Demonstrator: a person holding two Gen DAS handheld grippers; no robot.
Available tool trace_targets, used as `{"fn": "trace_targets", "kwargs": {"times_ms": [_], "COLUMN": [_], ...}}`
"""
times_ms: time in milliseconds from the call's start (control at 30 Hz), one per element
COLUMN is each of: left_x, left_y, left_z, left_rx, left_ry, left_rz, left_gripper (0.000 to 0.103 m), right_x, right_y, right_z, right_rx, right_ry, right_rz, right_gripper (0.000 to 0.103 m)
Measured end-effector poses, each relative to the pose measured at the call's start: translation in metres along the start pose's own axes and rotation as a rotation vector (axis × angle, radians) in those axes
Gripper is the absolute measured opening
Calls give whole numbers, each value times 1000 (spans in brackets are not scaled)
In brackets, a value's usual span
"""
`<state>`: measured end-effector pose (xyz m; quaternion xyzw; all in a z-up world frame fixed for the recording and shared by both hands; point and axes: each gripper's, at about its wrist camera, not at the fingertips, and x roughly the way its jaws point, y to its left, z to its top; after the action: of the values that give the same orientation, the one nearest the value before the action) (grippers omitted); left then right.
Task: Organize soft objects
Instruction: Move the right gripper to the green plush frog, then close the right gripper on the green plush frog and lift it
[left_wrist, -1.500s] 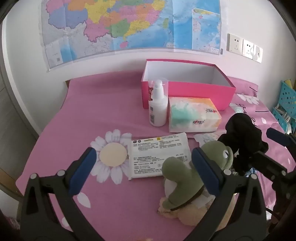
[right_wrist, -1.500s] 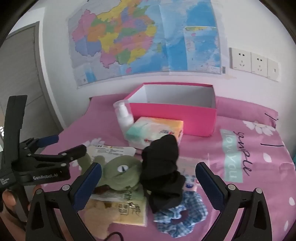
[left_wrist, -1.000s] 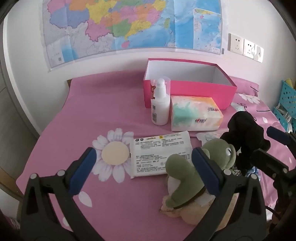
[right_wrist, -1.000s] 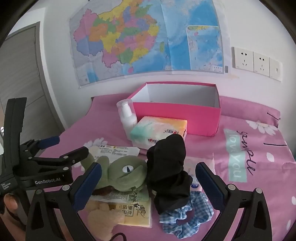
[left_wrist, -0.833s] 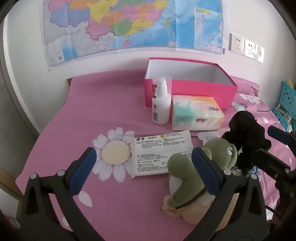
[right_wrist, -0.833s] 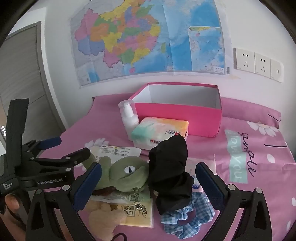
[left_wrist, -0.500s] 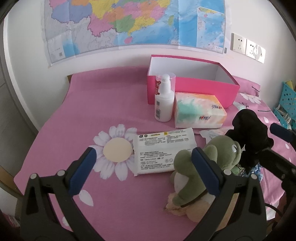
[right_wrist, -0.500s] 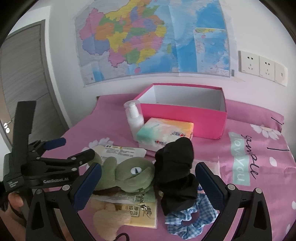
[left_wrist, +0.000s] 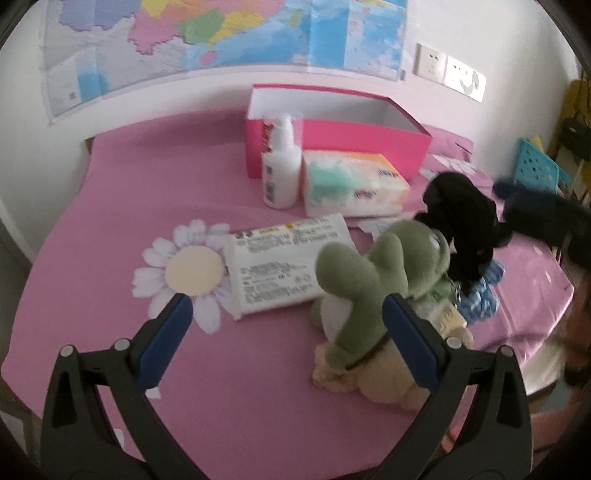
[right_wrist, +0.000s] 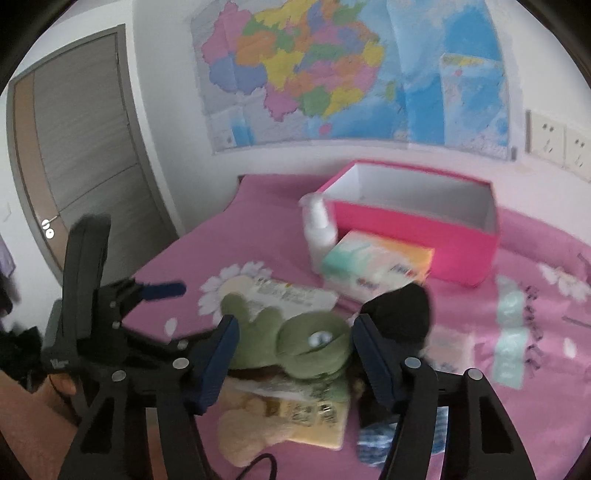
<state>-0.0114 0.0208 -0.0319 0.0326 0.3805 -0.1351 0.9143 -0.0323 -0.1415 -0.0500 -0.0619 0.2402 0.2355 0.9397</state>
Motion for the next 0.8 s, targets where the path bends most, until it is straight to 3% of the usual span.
{"fn": "trace_targets", "kwargs": {"times_ms": [133,367,500,667,800], "left_x": [7,4,2,5,7], "left_y": [-3,-7,-10,-1,3], "left_z": [-5,3,8,7,1], "left_rx": [14,46,65,55,40], "left_ry": [37,18,6,21,48], "left_rz": [-37,-58,-59,-53,-98], "left_gripper": [103,103,103,103,101], "right_x": [-13,-1,6,-13,-6], "right_y": [-12,-48,-57,-38,-16], "right_z": [6,-4,-9,1,2], "right_rx": [26,109,140,77,23], "right_ry": [-27,54,73,0,36], "right_rz": [-6,-123,-127,-17,79], "right_gripper": [66,66,66,66,66]}}
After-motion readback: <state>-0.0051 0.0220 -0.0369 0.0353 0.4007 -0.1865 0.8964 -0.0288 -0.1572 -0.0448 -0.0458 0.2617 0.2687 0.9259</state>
